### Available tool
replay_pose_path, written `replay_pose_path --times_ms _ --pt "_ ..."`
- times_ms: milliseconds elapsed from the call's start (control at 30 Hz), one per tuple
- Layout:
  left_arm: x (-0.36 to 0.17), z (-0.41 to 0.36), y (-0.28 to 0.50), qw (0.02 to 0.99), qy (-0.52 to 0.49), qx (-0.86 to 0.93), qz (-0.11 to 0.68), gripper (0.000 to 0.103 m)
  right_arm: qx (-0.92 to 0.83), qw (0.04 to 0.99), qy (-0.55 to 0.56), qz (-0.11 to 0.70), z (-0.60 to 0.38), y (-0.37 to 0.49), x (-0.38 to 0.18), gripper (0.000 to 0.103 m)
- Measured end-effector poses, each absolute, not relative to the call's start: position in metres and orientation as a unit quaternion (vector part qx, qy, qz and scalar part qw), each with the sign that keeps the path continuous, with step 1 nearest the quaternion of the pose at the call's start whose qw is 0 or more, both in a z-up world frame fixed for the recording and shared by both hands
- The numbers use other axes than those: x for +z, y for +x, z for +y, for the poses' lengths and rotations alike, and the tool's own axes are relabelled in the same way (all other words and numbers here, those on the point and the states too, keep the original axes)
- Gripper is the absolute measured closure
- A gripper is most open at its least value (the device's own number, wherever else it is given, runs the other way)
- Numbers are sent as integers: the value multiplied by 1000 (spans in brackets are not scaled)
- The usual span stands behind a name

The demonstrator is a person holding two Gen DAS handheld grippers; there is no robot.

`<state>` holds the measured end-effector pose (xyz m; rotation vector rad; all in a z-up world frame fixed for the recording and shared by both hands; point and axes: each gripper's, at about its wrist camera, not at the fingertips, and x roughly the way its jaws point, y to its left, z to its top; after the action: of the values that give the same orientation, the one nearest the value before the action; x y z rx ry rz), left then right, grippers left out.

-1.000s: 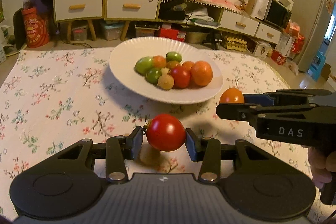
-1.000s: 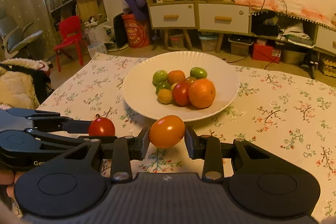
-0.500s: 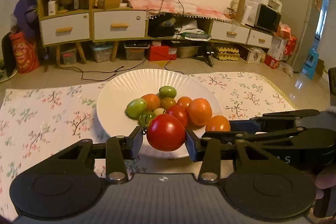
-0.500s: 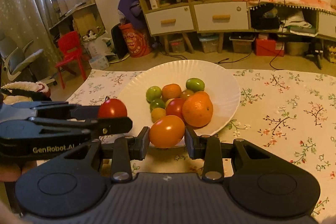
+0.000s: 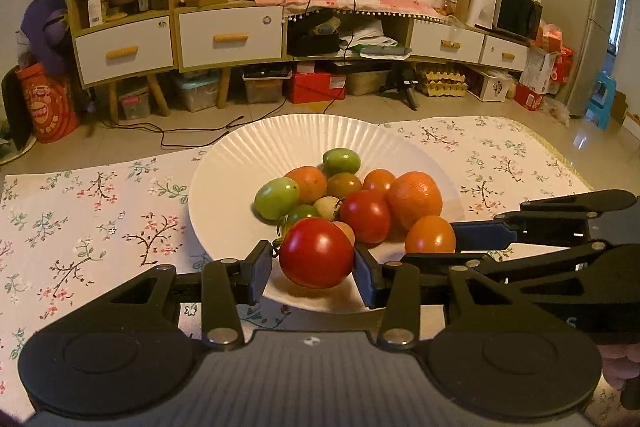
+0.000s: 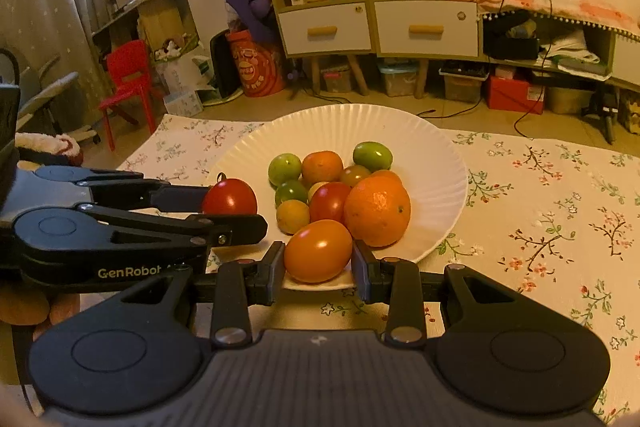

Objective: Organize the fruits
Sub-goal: 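Open both grippers to release the tomatoes onto the plate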

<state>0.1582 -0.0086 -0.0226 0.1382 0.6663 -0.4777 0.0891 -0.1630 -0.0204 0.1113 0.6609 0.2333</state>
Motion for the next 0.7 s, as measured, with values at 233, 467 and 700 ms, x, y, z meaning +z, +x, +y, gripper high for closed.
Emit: replay_pose_path --times_ms 233,467,700 --pt "-24 -7 160 915 64 -234 322 64 111 938 52 323 -163 91 -20 71" --pt "-22 -6 158 917 63 -233 318 62 107 940 53 320 -163 91 -18 69" --pt "-14 -2 151 921 54 -226 313 53 101 942 59 315 -166 85 -13 57"
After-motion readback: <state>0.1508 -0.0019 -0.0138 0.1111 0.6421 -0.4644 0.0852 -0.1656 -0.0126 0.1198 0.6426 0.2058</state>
